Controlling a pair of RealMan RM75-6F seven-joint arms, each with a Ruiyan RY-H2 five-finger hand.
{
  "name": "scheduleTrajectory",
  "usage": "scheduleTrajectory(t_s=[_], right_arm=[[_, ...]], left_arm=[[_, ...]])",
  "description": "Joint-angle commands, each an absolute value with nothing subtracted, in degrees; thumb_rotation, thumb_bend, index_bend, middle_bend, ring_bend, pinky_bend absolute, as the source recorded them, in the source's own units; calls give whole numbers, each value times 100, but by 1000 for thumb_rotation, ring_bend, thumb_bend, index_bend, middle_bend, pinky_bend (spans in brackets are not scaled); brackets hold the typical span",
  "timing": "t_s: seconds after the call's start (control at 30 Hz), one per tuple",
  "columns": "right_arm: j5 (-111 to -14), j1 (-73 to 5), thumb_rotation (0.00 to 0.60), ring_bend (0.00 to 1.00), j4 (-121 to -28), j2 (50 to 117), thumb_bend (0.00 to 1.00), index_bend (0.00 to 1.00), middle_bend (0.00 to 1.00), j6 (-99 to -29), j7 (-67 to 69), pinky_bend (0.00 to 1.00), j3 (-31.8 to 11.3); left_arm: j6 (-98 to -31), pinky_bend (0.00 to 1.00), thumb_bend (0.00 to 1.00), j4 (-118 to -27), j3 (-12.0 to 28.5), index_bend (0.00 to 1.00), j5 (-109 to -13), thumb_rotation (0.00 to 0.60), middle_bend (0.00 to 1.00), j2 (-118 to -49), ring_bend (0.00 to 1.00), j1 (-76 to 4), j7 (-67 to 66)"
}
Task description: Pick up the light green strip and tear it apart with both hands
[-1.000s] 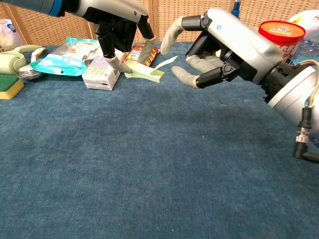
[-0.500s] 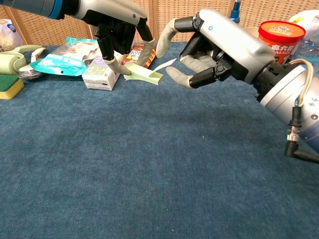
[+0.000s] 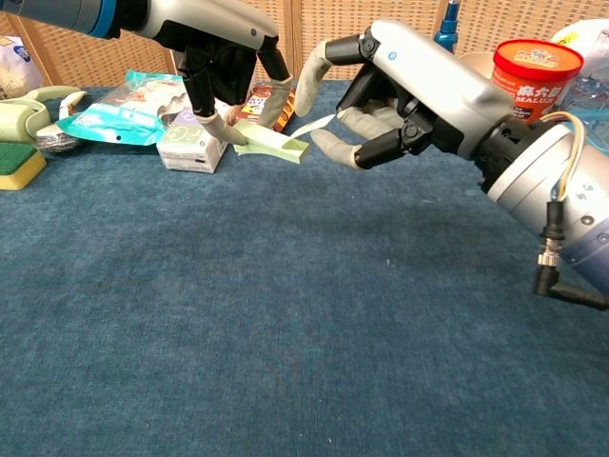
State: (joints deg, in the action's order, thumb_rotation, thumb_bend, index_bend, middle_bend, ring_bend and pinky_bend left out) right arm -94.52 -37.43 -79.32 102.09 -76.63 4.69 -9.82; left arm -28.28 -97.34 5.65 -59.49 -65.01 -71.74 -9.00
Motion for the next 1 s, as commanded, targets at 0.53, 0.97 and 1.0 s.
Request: scheduleTrajectory(t_s=[0.53, 0.97, 1.0], right_arm=[[-9394, -3784, 600, 996, -7868, 10208, 424, 530, 1000, -7671, 531, 882, -986], [-9382, -3804, 600, 997, -7845, 10233, 424, 592, 1000, -7675, 555, 881, -966], [-9382, -3807, 600, 997, -7839, 10236, 424, 597, 1000, -7676, 555, 881, -966]], left_arm=[[-2812, 1000, 464, -9706, 537, 722, -5940, 600, 1000, -6554, 1000, -7219, -914], [-2794, 1000, 464, -9659, 516, 720, -5898, 600, 1000, -6593, 1000, -7252, -916], [-2795, 1000, 463, -9656, 514, 720, -5897, 600, 1000, -6599, 1000, -7254, -915]])
